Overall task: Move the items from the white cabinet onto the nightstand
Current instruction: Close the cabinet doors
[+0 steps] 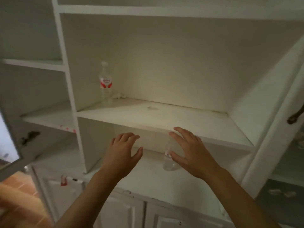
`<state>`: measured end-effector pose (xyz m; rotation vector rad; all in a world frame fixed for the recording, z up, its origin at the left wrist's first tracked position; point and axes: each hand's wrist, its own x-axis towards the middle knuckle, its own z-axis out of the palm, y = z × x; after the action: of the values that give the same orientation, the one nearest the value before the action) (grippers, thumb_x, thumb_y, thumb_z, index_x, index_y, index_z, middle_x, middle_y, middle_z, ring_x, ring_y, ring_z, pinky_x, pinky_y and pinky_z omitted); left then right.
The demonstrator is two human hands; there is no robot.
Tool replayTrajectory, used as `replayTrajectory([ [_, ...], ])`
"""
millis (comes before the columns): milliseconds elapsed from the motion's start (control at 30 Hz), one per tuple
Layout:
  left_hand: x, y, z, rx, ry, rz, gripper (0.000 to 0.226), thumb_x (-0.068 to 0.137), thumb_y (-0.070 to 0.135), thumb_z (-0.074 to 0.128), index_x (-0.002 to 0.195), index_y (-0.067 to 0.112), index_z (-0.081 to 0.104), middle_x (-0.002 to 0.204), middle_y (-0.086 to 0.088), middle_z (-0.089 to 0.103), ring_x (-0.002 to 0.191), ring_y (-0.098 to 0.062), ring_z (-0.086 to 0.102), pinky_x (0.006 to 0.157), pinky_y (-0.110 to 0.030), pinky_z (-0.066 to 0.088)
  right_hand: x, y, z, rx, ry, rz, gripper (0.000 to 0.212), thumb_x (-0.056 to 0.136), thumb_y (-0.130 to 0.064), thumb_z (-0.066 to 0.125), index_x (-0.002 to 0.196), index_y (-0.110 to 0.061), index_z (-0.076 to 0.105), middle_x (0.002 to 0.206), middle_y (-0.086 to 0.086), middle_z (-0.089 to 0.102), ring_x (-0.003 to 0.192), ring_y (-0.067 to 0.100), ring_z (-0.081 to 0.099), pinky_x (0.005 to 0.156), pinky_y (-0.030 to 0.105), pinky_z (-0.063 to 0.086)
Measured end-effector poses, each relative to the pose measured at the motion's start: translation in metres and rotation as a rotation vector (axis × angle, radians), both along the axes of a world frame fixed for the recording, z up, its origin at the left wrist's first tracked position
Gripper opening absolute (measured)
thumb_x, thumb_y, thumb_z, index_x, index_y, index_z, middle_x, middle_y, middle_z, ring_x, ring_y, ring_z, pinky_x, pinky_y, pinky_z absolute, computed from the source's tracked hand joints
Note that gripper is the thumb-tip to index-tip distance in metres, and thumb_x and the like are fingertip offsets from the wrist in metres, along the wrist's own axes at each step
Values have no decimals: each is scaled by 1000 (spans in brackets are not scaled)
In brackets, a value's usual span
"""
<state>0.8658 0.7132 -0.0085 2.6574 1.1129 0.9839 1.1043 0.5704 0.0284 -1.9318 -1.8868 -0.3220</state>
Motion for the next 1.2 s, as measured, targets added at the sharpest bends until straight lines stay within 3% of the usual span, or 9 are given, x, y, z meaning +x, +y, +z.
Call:
replayTrajectory([
  [467,-193,-64,-11,-40,92,482,54,95,58,51,139,28,58,142,3,58,132,-23,51,109,-47,45,-134,62,-21,-98,18,404,68,96,-62,41,157,-32,34,165,-10,27,151,11,22,120,37,21],
  [733,-297,-110,-9,-43,64,676,60,90,60,40,135,27,63,139,1,62,127,-28,55,106,-50,46,-237,70,-25,-151,32,574,73,91,-69,32,154,-34,39,163,-8,33,148,14,29,120,40,23],
  [833,-333,-111,-8,-23,19,713,55,90,57,46,131,26,65,136,-1,65,123,-29,59,103,-51,49,-273,81,-17,-134,29,620,71,92,-68,35,154,-34,38,163,-9,32,148,14,30,121,44,28],
  [967,-380,-103,-8,4,13,759,50,91,52,57,132,24,65,136,0,64,125,-26,56,104,-48,47,-323,102,-8,-112,14,679,65,99,-59,47,157,-35,33,166,-9,27,153,12,21,123,40,18],
  [1067,-425,-91,-13,16,0,776,52,91,52,52,132,23,65,136,0,64,126,-25,55,104,-47,45,-370,124,-8,-113,11,699,64,101,-54,50,159,-35,31,167,-10,25,154,12,17,124,39,13],
  [1200,-494,-58,-18,12,-14,790,56,90,55,45,133,24,65,137,0,64,127,-25,56,105,-47,46,-443,154,-10,-121,13,724,65,97,-61,45,156,-35,34,165,-10,28,153,13,24,123,44,19],
])
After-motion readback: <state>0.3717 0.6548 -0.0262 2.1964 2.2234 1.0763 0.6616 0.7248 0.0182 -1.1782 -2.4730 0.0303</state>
